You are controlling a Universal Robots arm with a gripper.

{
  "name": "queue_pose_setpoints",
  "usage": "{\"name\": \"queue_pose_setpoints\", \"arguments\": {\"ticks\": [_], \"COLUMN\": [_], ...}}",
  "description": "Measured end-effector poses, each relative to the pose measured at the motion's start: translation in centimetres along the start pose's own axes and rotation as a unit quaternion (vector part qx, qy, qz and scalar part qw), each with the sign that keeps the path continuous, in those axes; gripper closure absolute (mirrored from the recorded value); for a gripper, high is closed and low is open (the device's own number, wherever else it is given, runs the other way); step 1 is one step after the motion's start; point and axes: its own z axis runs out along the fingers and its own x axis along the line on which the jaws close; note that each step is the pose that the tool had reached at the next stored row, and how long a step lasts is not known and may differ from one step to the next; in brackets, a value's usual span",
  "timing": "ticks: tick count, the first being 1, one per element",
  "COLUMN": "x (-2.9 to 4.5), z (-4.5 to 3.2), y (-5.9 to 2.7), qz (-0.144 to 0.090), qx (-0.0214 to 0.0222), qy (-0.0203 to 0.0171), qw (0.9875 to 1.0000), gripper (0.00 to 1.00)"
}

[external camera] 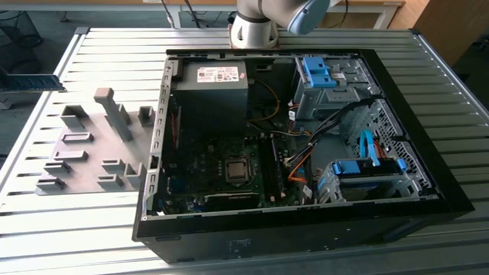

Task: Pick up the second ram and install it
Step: 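Pick up the second ram and move it above second insertion slot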

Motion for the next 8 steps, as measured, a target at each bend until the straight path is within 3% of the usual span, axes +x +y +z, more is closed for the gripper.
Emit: {"name": "queue_pose_setpoints", "arguments": {"ticks": [8], "x": [0.0], "z": [-0.01], "y": [-0.08], "qz": [0.0], "qx": [-0.0001], "qy": [0.0001], "qw": [1.0], "gripper": [0.86]}}
